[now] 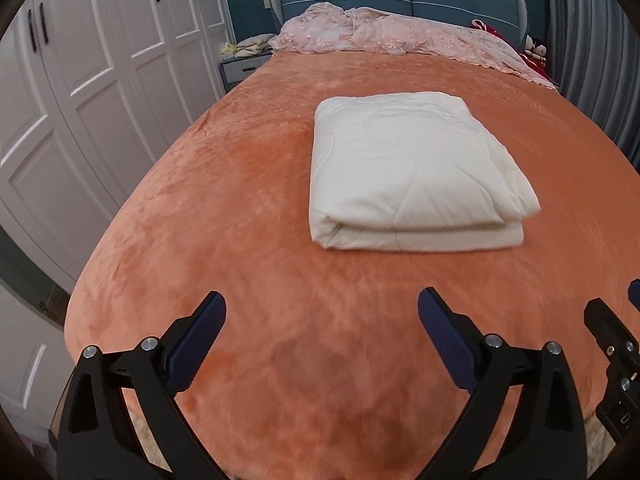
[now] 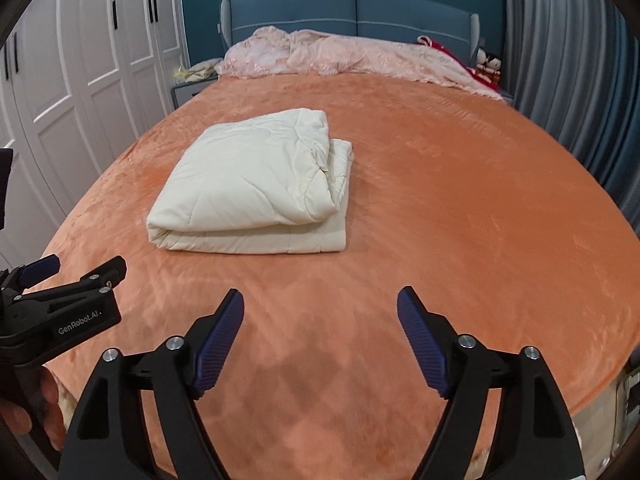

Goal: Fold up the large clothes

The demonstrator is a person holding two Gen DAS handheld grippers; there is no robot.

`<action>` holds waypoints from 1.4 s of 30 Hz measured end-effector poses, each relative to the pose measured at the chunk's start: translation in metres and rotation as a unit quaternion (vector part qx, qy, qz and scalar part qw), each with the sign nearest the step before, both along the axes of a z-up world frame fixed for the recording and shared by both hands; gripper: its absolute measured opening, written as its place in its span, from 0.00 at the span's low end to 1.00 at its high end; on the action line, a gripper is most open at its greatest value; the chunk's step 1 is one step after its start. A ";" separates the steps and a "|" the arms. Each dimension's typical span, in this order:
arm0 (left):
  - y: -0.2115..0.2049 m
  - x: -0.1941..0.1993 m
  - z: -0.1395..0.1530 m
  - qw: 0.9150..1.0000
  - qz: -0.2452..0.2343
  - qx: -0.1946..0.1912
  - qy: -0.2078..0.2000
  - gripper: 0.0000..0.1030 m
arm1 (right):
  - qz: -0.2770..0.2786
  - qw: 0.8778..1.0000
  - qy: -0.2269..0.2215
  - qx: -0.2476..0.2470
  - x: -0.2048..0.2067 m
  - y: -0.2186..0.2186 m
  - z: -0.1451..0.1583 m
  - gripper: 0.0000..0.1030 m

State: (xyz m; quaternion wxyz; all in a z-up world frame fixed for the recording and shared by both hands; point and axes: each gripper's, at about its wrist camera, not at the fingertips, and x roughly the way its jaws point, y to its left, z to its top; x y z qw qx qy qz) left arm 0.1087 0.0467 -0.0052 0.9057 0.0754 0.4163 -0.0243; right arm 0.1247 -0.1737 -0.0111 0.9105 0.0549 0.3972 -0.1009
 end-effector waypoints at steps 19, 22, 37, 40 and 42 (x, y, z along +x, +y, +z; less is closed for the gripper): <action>-0.008 -0.066 -0.002 0.999 -0.014 0.007 -0.029 0.92 | -0.002 1.000 -0.017 0.002 -0.057 0.012 -0.005 0.76; -0.009 -0.071 -0.002 0.999 -0.014 0.006 -0.028 0.92 | -0.001 1.000 -0.018 0.003 -0.059 0.013 -0.006 0.76; -0.013 -0.085 0.003 0.999 -0.016 0.008 -0.038 0.92 | 0.010 1.000 -0.027 -0.005 -0.069 0.020 0.001 0.77; -0.012 -0.086 0.005 0.999 -0.014 0.008 -0.040 0.92 | 0.009 1.000 -0.029 -0.005 -0.070 0.022 0.002 0.77; -0.013 -0.087 0.005 0.999 -0.014 0.008 -0.041 0.92 | 0.009 0.999 -0.030 -0.006 -0.071 0.022 0.002 0.77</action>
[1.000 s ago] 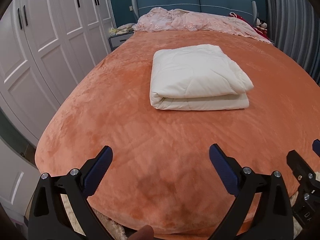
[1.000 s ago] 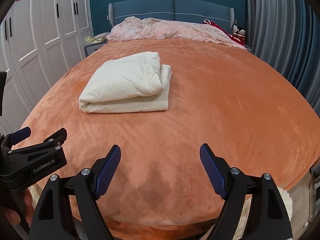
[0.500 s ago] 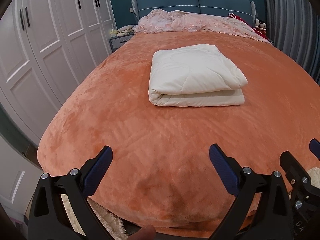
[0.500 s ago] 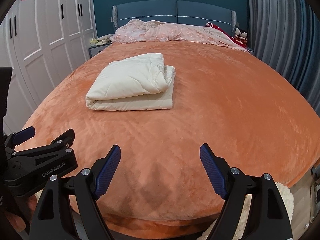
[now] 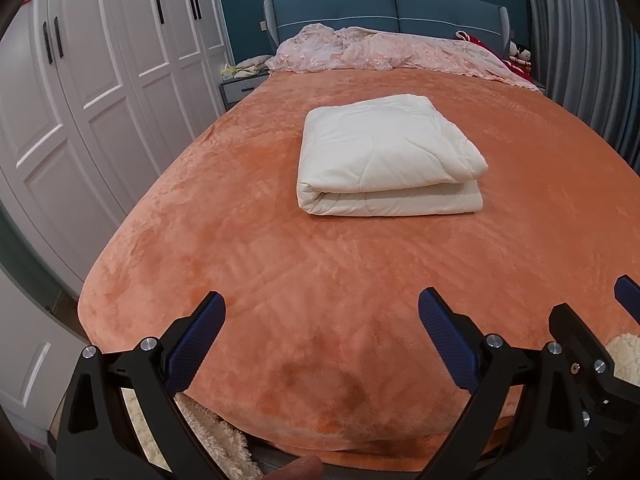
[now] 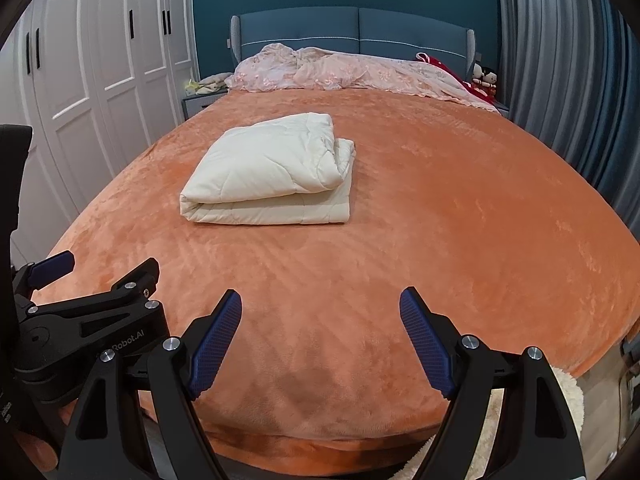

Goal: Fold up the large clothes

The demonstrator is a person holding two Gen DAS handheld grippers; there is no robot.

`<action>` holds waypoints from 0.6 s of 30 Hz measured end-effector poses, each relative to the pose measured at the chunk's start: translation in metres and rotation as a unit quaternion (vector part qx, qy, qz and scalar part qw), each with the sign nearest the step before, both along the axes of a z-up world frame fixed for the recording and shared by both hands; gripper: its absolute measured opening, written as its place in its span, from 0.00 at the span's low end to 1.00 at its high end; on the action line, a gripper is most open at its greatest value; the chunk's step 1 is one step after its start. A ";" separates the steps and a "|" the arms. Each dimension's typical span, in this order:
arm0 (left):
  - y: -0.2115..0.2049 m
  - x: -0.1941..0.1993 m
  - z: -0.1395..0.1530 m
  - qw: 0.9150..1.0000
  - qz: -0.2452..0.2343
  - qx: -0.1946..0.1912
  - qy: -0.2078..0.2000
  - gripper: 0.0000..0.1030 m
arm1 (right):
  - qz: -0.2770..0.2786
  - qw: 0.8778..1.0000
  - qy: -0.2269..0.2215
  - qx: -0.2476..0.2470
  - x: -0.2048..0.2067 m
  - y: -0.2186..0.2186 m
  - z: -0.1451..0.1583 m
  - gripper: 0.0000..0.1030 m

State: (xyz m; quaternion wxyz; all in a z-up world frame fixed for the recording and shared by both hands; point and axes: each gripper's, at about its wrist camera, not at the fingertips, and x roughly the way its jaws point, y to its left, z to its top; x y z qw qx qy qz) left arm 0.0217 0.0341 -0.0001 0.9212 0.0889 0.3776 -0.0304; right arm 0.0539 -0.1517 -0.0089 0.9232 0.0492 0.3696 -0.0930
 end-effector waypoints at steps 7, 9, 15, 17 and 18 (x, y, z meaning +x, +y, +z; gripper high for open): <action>0.000 -0.002 0.002 1.000 0.002 -0.002 -0.002 0.92 | 0.000 1.000 -0.001 0.001 -0.001 0.000 0.001 0.77; 0.001 -0.002 0.002 1.000 0.002 -0.002 -0.002 0.92 | 0.000 1.000 -0.001 0.001 -0.001 0.000 0.001 0.77; 0.002 -0.002 0.003 1.000 0.003 -0.002 -0.002 0.92 | 0.000 1.000 -0.001 0.001 -0.001 0.000 0.001 0.77; 0.002 -0.002 0.003 1.000 0.003 -0.002 -0.001 0.92 | -0.001 1.000 -0.001 0.001 -0.001 0.000 0.001 0.77; 0.002 -0.002 0.003 1.000 0.003 -0.003 -0.001 0.92 | -0.001 1.000 -0.001 0.001 -0.001 0.000 0.001 0.77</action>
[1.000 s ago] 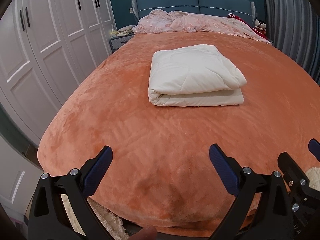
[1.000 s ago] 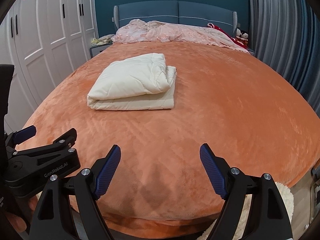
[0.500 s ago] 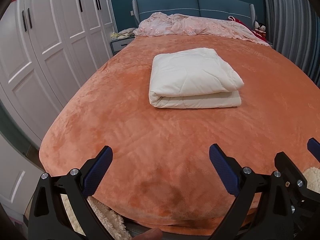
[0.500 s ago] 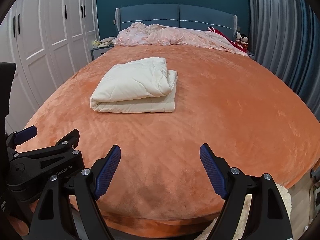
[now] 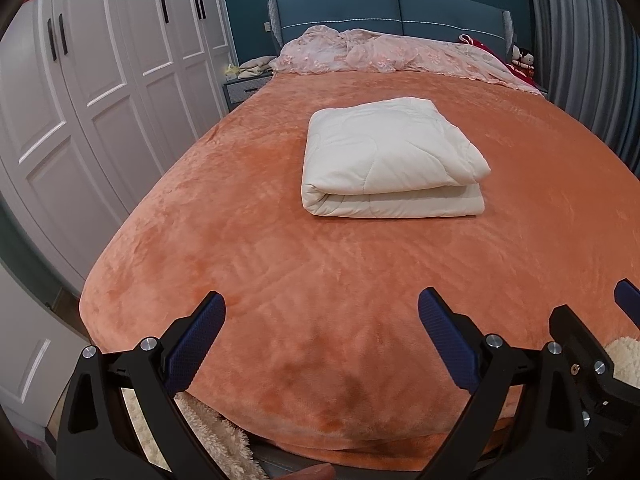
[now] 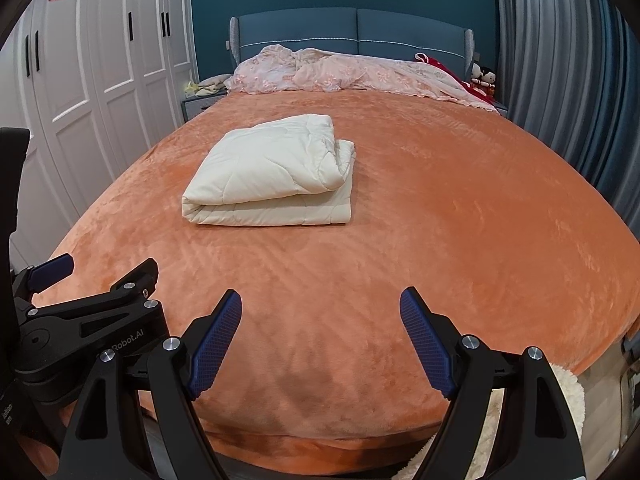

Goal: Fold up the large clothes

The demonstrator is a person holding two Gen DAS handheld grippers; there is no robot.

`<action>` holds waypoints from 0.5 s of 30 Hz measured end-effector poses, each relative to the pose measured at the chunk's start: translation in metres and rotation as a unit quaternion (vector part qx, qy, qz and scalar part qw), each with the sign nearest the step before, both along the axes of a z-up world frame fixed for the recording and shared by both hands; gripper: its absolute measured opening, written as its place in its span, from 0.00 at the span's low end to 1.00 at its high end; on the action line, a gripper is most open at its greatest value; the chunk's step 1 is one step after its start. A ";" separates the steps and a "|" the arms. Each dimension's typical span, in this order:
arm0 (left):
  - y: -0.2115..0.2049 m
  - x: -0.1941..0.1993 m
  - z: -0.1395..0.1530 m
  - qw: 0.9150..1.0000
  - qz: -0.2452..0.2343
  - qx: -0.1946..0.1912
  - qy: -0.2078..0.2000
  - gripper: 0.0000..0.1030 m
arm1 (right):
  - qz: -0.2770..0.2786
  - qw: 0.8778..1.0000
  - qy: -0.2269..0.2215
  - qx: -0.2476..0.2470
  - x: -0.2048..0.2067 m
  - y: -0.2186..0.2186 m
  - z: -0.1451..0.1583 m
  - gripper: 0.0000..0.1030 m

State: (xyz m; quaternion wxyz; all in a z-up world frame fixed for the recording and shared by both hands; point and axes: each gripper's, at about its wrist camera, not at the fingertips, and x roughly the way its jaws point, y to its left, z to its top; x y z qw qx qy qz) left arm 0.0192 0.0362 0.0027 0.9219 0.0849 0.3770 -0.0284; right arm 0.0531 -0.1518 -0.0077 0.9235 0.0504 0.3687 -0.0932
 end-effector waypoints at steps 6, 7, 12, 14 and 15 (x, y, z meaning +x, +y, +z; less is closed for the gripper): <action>0.001 0.000 0.002 1.000 0.005 -0.004 0.003 0.92 | 0.000 1.000 0.000 0.001 0.000 -0.001 0.000 0.77; 0.001 0.000 0.001 1.000 0.005 -0.004 0.003 0.92 | 0.000 1.000 0.000 0.001 0.000 -0.001 0.000 0.77; 0.001 0.001 0.000 1.000 0.006 -0.004 0.004 0.92 | -0.001 1.000 0.001 0.002 0.000 0.003 0.000 0.77; 0.001 0.001 0.000 1.000 0.006 -0.005 0.004 0.91 | 0.000 1.000 0.002 0.002 0.000 0.003 0.000 0.77; 0.001 0.001 0.000 1.000 0.006 -0.004 0.004 0.91 | 0.000 1.000 0.002 0.002 0.000 0.004 -0.001 0.77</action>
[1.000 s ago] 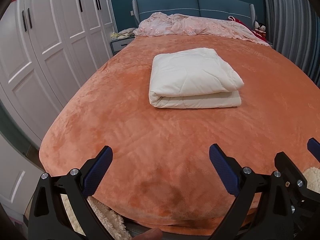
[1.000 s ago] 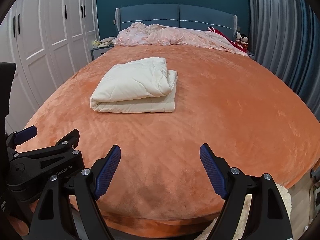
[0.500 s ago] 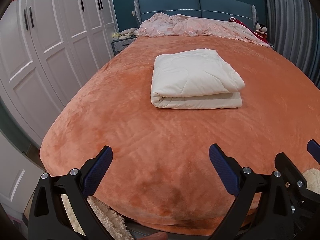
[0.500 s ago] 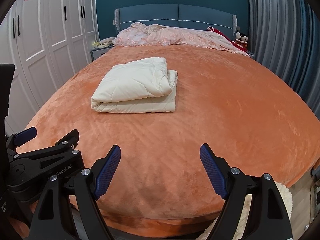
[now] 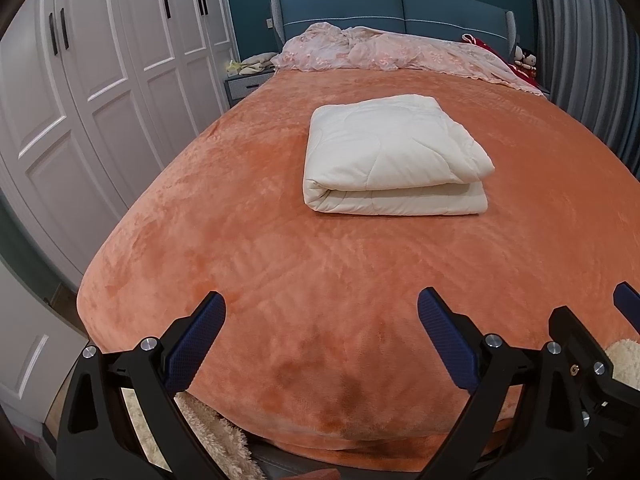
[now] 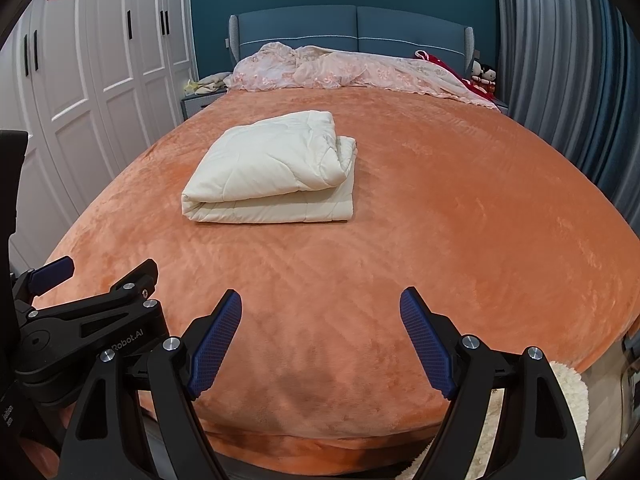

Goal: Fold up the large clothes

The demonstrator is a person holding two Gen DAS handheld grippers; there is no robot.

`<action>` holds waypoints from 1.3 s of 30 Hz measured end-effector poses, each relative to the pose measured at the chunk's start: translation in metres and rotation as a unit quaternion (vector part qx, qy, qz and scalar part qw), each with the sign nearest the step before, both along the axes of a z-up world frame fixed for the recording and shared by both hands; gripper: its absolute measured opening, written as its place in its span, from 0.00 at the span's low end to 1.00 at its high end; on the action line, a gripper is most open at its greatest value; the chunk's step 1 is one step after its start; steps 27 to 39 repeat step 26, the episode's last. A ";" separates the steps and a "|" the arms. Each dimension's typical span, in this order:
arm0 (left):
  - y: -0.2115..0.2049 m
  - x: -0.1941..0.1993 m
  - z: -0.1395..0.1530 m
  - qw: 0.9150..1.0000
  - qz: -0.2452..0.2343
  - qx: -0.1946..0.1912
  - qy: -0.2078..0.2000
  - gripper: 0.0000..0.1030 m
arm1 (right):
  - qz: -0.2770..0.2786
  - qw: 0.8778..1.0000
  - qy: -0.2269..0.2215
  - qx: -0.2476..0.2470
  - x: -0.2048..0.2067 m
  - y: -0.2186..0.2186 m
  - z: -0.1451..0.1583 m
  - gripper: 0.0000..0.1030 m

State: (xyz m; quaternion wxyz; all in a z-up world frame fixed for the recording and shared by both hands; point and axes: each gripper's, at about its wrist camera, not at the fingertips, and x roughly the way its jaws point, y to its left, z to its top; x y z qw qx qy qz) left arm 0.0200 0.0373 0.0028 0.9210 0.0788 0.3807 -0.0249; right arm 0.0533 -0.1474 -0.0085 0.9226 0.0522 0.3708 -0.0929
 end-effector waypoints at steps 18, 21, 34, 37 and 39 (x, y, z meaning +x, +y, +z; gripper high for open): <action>0.000 0.005 -0.006 1.000 0.000 0.002 0.000 0.85 | -0.005 1.000 0.007 -0.001 0.005 0.007 -0.007 0.77; 0.000 0.006 -0.007 1.000 -0.001 0.005 0.002 0.83 | -0.007 1.000 0.008 -0.001 0.006 0.008 -0.007 0.77; 0.000 0.008 -0.009 1.000 -0.004 0.003 0.005 0.82 | -0.009 1.000 0.010 0.000 0.006 0.009 -0.008 0.77; 0.000 0.008 -0.009 1.000 -0.004 0.003 0.005 0.82 | -0.009 1.000 0.010 0.000 0.006 0.009 -0.008 0.77; 0.000 0.008 -0.009 1.000 -0.004 0.003 0.005 0.82 | -0.009 1.000 0.010 0.000 0.006 0.009 -0.008 0.77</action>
